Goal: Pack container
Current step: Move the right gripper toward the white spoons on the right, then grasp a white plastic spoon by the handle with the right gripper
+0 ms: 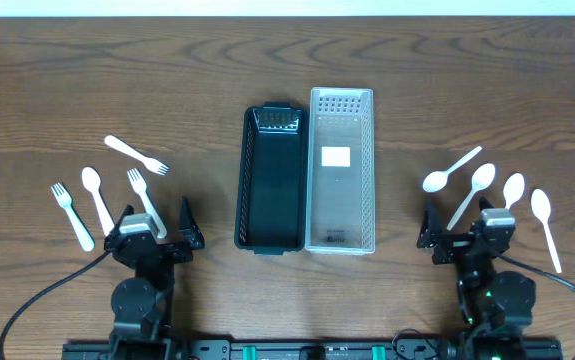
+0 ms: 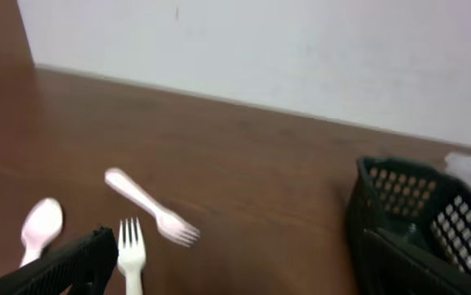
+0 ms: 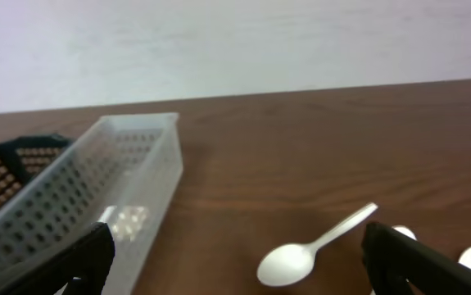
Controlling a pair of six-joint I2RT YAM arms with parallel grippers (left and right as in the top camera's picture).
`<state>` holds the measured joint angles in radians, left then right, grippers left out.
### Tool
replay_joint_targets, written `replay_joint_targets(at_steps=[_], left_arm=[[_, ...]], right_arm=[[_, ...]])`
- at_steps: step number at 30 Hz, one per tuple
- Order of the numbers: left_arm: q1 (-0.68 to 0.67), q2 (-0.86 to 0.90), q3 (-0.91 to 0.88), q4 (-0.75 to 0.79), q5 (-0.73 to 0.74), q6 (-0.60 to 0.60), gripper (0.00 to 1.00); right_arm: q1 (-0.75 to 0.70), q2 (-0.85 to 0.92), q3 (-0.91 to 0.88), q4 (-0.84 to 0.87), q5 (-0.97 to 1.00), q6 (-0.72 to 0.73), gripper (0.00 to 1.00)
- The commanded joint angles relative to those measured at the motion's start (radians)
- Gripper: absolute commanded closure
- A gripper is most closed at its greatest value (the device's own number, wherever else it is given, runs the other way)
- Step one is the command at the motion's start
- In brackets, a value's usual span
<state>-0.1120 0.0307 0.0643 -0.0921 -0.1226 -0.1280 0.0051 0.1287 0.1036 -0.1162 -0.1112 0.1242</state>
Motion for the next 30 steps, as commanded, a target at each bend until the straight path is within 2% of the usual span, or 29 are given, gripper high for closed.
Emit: replay_joint_targets(at_steps=[1, 5, 13, 17, 21, 24, 26, 28, 30], left_arm=[[0.005, 0.073, 0.144, -0.061, 0.018, -0.007, 0.02], [0.005, 0.273, 0.393, -0.241, 0.016, 0.027, 0.02], [0.005, 0.761, 0.885, -0.708, 0.018, 0.021, 0.02], [0.005, 0.943, 1.058, -0.893, 0.018, 0.022, 0.02], [0.005, 1.036, 1.118, -0.944, 0.018, 0.022, 0.02], [0.005, 1.074, 1.118, -0.947, 0.018, 0.022, 0.02], [0.005, 1.092, 1.118, -0.951, 0.018, 0.022, 0.02], [0.005, 1.108, 1.118, -0.955, 0.018, 0.022, 0.02], [0.005, 1.119, 1.118, -0.954, 0.018, 0.022, 0.02]], right_arm=[[0.008, 0.120, 0.189, -0.017, -0.020, -0.077, 0.01], [0.008, 0.414, 0.463, -0.205, -0.005, -0.105, 0.01], [0.007, 1.006, 1.062, -0.715, 0.055, -0.031, 0.01], [0.008, 1.205, 1.278, -0.866, 0.039, -0.025, 0.01], [0.001, 1.287, 1.312, -0.840, 0.040, -0.017, 0.02], [-0.018, 1.349, 1.312, -0.814, 0.050, 0.139, 0.12], [-0.032, 1.402, 1.312, -0.822, 0.090, 0.250, 0.09], [-0.046, 1.457, 1.312, -0.831, 0.104, 0.343, 0.02], [-0.055, 1.512, 1.312, -0.838, 0.105, 0.402, 0.01]])
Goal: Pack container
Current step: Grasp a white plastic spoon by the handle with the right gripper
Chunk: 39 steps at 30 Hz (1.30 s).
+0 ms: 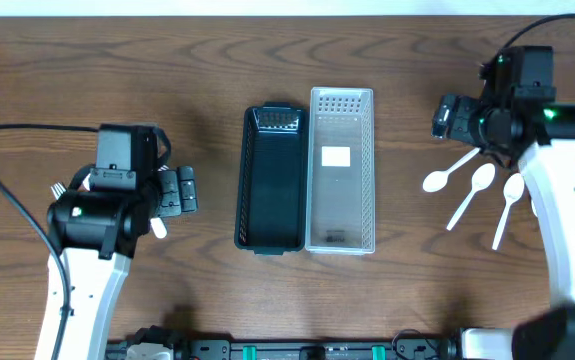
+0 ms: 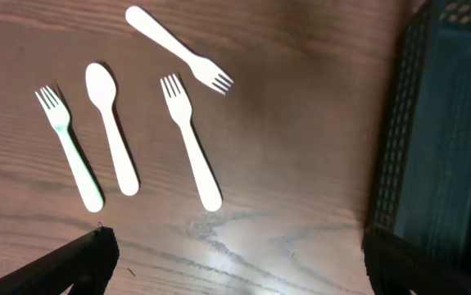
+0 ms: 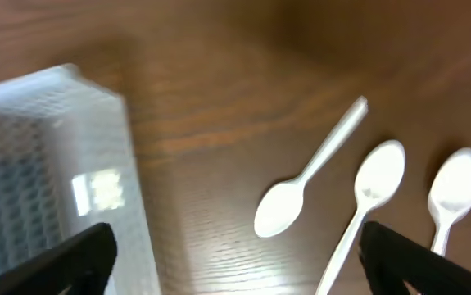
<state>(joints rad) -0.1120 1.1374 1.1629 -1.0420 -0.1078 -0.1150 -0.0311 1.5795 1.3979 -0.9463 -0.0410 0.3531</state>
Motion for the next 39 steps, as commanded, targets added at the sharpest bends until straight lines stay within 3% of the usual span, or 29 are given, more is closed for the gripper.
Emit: replay_joint_targets(at_steps=[1, 12, 21, 28, 32, 39], left_arm=[[0.005, 0.016, 0.019, -0.005, 0.003, 0.009, 0.02], [0.005, 0.024, 0.019, -0.005, 0.003, 0.010, 0.02], [0.005, 0.024, 0.019, -0.005, 0.003, 0.009, 0.02], [0.005, 0.024, 0.019, -0.005, 0.003, 0.009, 0.02], [0.005, 0.024, 0.019, -0.005, 0.003, 0.009, 0.02], [0.005, 0.024, 0.019, -0.005, 0.003, 0.009, 0.02]], right_arm=[[-0.023, 0.096, 0.018, -0.013, 0.036, 0.206, 0.01], [-0.036, 0.372, 0.018, -0.034, 0.037, 0.316, 0.01], [-0.036, 0.483, 0.018, -0.023, 0.026, 0.323, 0.02], [-0.036, 0.516, 0.012, -0.014, 0.026, 0.319, 0.20], [-0.035, 0.552, 0.011, -0.014, 0.026, 0.319, 0.40], [-0.034, 0.572, 0.011, 0.019, 0.026, 0.284, 0.51]])
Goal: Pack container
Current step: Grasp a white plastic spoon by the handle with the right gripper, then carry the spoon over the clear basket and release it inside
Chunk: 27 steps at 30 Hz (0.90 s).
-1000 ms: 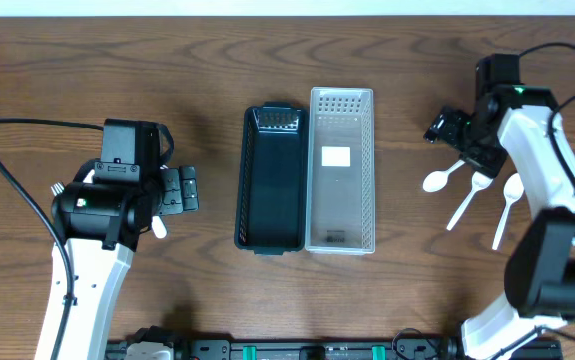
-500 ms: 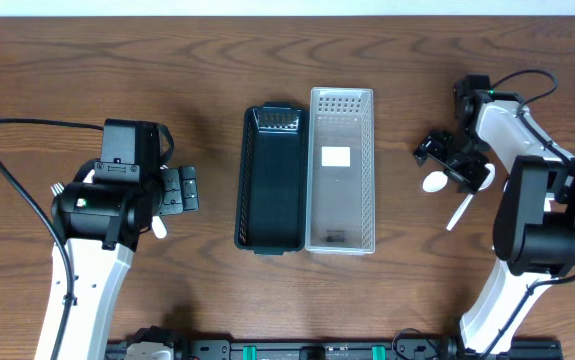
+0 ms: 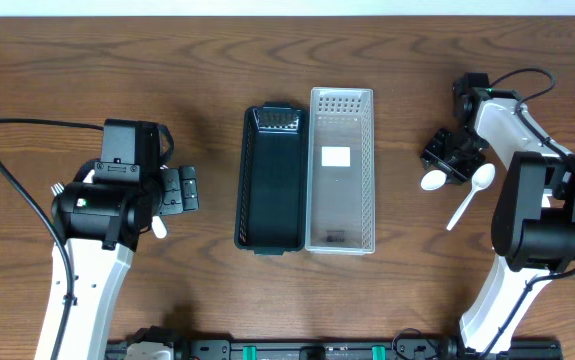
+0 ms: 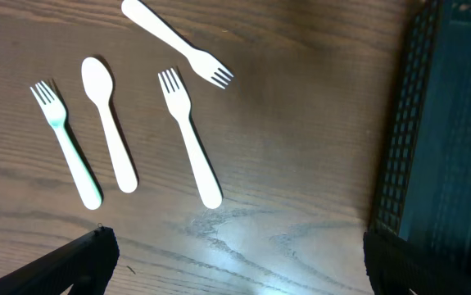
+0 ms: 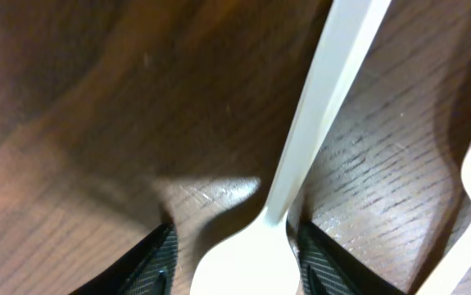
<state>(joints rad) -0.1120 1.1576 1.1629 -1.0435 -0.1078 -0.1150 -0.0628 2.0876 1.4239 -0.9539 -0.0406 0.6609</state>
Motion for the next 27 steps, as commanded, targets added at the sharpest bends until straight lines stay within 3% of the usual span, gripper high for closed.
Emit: replay_joint_targets(at_steps=[1, 10, 15, 19, 22, 24, 27], left_arm=[[0.005, 0.004, 0.019, -0.003, 0.003, 0.009, 0.02], [0.005, 0.004, 0.019, -0.004, 0.003, 0.009, 0.02], [0.005, 0.004, 0.019, -0.010, 0.003, 0.010, 0.02], [0.005, 0.004, 0.019, -0.011, 0.003, 0.010, 0.02], [0.005, 0.004, 0.019, -0.011, 0.003, 0.010, 0.02], [0.005, 0.004, 0.019, -0.011, 0.003, 0.010, 0.02], [0.005, 0.004, 0.019, -0.011, 0.003, 0.010, 0.02]], right_arm=[[-0.002, 0.064, -0.014, 0.035, 0.026, -0.029, 0.51], [-0.003, 0.064, -0.014, 0.091, 0.037, -0.031, 0.48], [-0.003, 0.064, -0.014, 0.107, 0.037, -0.030, 0.71], [-0.003, 0.064, -0.014, 0.109, 0.037, -0.031, 0.78], [-0.003, 0.064, -0.014, 0.109, 0.037, -0.035, 0.94], [-0.002, 0.064, -0.014, 0.111, 0.037, -0.049, 0.99], [0.004, 0.061, -0.009, 0.105, 0.029, -0.093, 0.99]])
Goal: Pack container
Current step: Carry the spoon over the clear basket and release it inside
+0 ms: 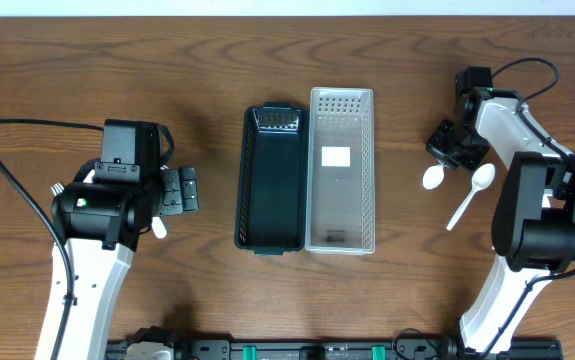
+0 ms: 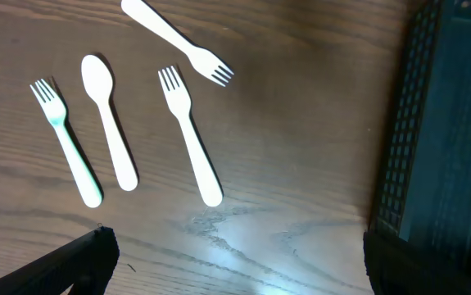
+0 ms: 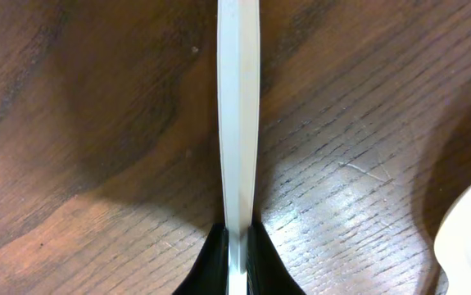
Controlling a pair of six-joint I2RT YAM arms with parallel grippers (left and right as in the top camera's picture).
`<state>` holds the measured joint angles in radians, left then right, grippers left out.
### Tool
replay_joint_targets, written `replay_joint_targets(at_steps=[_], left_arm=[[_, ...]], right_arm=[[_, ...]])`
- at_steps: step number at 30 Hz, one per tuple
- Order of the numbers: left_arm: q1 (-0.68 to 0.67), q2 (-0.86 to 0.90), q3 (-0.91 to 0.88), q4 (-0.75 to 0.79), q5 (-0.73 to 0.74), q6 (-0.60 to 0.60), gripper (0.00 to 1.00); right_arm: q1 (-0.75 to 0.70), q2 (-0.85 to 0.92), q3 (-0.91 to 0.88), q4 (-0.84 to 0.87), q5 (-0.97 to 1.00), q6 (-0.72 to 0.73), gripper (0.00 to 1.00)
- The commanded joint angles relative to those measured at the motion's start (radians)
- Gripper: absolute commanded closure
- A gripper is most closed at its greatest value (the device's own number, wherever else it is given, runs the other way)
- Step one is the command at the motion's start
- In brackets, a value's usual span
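My right gripper [image 3: 237, 258] is shut on the handle of a white spoon [image 3: 237, 98] that lies on the wood. Seen from overhead, the right gripper [image 1: 450, 150] is right of the clear basket [image 1: 370, 170], with the spoon's bowl [image 1: 433, 179] just below it. A black basket [image 1: 270, 180] stands beside the clear one, and both are empty. My left gripper [image 2: 235, 274] hangs open above the table. Below it lie a slanted fork [image 2: 174, 39], a spoon [image 2: 108, 123] and two more forks [image 2: 190, 135], [image 2: 67, 143]. The black basket's wall [image 2: 399, 147] is at their right.
A second white spoon [image 1: 472, 190] lies just right of the held one, and its bowl edge [image 3: 468, 238] shows in the right wrist view. From overhead my left arm [image 1: 117, 200] covers most of the left cutlery. Cables trail from both arms.
My right gripper was open astride the spoon's handle near the bowl. It is now shut on the handle, which lies straight between the fingers. The left arm has not moved.
Both arms sat folded at the table's front edge, forks at left and spoons at right. Then the left gripper hung open over the forks and the right over the spoons. The right gripper then straddled one spoon, and now grips it.
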<state>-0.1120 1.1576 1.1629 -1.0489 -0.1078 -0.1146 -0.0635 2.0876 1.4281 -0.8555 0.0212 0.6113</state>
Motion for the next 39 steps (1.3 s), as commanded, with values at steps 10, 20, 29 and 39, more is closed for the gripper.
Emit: replay_joint_targets(at_steps=[10, 20, 29, 39], left_arm=[[0.005, 0.004, 0.019, -0.005, 0.003, 0.009, 0.02], [0.005, 0.004, 0.019, -0.005, 0.003, 0.009, 0.02], [0.005, 0.004, 0.019, -0.005, 0.003, 0.009, 0.02], [0.005, 0.004, 0.019, -0.005, 0.003, 0.009, 0.02]], right_arm=[[0.144, -0.131, 0.226, -0.171, -0.081, -0.185, 0.99], [0.436, -0.236, 0.307, -0.222, -0.076, -0.124, 0.99], [0.543, -0.064, 0.203, -0.187, -0.070, -0.032, 0.99], [0.532, -0.008, 0.232, -0.159, -0.071, -0.098, 0.63]])
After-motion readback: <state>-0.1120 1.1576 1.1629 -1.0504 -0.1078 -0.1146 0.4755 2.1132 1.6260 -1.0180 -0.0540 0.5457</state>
